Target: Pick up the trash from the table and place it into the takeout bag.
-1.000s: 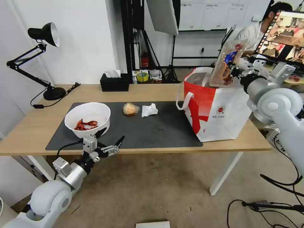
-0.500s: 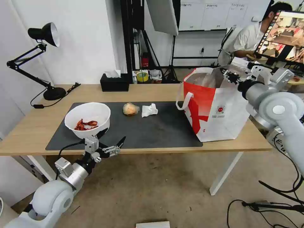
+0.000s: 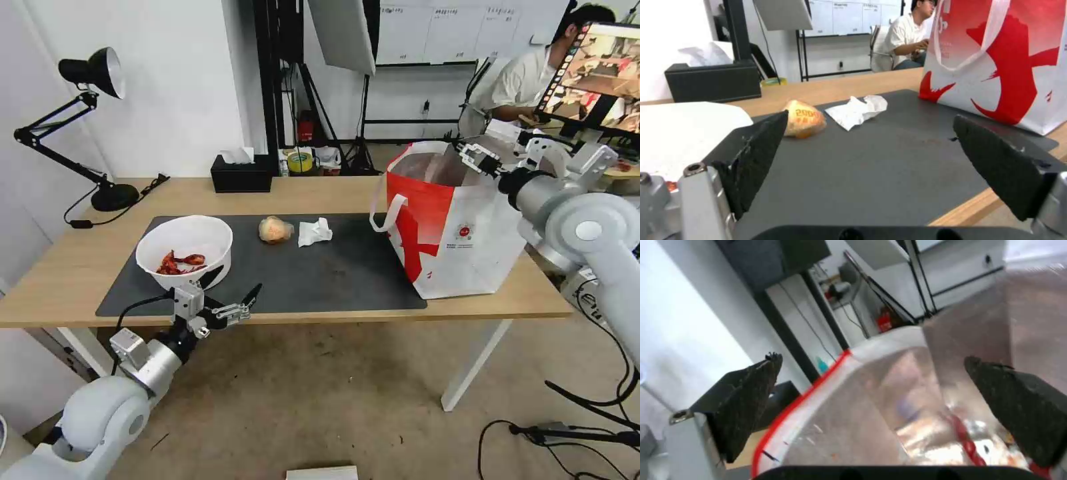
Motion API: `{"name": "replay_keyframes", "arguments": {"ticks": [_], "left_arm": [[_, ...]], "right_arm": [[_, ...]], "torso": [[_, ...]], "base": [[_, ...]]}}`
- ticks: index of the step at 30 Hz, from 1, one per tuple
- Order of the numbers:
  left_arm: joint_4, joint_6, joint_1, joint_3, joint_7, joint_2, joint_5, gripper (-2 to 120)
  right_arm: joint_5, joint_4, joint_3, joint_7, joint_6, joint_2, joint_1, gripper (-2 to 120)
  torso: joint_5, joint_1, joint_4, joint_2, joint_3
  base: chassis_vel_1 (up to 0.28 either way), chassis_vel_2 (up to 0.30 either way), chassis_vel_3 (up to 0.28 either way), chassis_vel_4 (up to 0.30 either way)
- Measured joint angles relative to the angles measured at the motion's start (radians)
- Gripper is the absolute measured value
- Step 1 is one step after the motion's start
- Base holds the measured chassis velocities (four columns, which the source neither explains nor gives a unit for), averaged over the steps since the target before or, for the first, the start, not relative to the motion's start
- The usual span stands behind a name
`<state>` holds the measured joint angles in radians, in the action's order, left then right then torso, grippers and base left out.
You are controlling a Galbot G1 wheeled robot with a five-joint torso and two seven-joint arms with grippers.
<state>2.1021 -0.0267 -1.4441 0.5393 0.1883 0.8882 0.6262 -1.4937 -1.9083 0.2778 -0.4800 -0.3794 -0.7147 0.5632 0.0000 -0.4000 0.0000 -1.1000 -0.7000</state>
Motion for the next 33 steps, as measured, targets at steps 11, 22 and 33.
{"name": "replay_keyframes", "arguments": {"ticks": [11, 22, 33], "left_arm": [[-0.027, 0.022, -0.01, 0.03, 0.005, 0.006, -0.01, 100], [-0.061, 0.027, -0.021, 0.057, 0.036, 0.018, -0.011, 100], [-0.093, 0.031, -0.074, 0.111, 0.048, 0.051, -0.049, 100]], "right_arm": [[0.277, -0.178, 0.033, 0.309, 0.056, 0.1, 0.176, 100], [0.537, -0.312, 0.114, 0.412, 0.13, 0.114, 0.547, 100], [0.807, -0.336, 0.098, 0.309, 0.364, 0.017, 0.852, 100]], "torso": [[0.0001, 0.0, -0.0001, 0.0, 0.0], [0.0, 0.0, -0.0001, 0.0, 0.0], [0.0, 0.0, -0.0002, 0.0, 0.0]], "base": [[0.0, 0.0, 0.0, 0.0], [0.0, 0.0, 0.0, 0.0], [0.0, 0.0, 0.0, 0.0]]}}
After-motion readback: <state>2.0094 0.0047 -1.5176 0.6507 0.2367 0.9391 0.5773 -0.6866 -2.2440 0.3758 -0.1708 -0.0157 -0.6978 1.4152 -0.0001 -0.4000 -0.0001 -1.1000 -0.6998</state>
